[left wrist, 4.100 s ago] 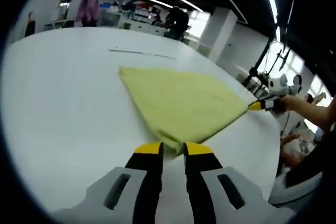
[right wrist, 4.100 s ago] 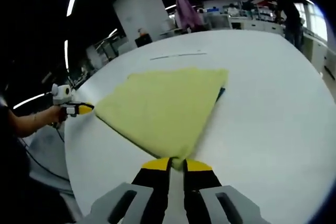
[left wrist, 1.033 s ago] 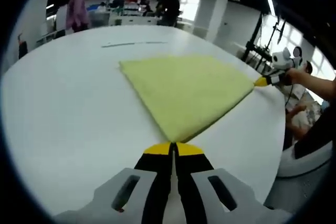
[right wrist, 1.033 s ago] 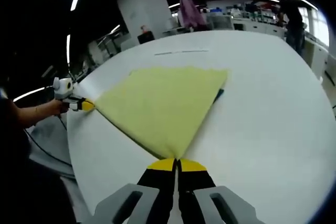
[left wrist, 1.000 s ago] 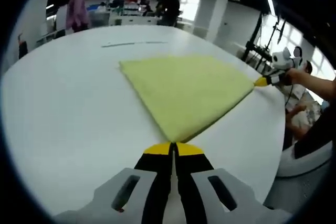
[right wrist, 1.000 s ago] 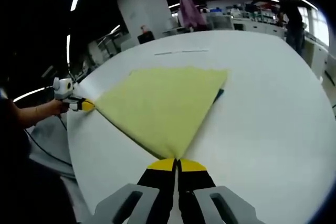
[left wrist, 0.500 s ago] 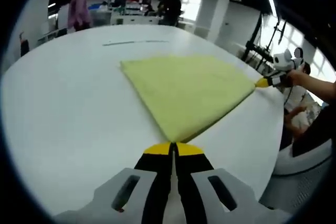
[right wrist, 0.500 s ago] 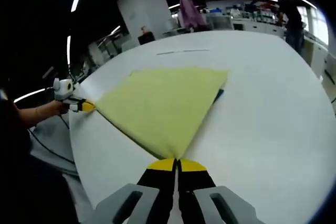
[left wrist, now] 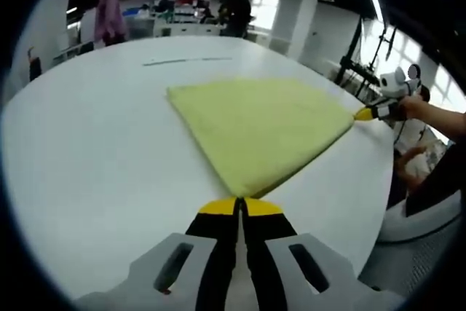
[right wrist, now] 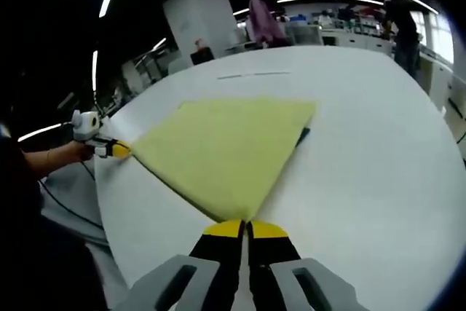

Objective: Fold the garment on the visible template until the final outline fits inside the template.

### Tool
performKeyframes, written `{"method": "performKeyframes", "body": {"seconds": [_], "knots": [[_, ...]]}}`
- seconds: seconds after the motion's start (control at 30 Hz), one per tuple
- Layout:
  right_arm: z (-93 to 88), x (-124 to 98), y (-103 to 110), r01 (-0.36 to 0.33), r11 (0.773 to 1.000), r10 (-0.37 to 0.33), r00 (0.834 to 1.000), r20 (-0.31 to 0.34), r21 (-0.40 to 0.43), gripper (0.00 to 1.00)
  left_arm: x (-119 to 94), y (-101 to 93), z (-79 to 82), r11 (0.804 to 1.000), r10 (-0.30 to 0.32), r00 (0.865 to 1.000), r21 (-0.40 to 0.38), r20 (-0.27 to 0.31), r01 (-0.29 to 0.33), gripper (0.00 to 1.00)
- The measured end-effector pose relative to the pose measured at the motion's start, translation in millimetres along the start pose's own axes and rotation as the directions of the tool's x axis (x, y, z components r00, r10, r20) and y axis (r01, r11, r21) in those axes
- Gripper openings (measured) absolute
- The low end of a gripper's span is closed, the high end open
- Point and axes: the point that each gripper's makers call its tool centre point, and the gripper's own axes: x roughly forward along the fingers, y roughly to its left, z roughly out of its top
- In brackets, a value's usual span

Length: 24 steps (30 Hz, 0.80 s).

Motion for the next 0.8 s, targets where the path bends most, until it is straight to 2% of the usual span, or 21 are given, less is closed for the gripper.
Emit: {"method": "performKeyframes", "body": {"seconds": [0.3, 0.5, 0.8], "knots": [[10.5, -1.1, 8.7, -0.009, 0.998, 0.011, 0.999, 0.034, -0.060, 0.22, -1.5, -1.8, 7.3, 0.999, 0.005, 0.999, -0.037, 0.042, -0.003, 0.15], [16.6, -2.6, 14.6, -0.008, 0.995, 0.013, 0.999, 0.052, -0.103, 0.40, -4.2, -5.2, 21.8, 0.998, -0.002, 0.996, -0.060, 0.091, 0.007, 0.28], [28.2, -10.3, 26.1, -0.001, 0.988, 0.015, 0.996, 0.092, -0.154, 0.63, -12.1, -12.7, 40.5, 0.999, -0.008, 0.990, -0.046, 0.143, 0.015, 0.50]]}}
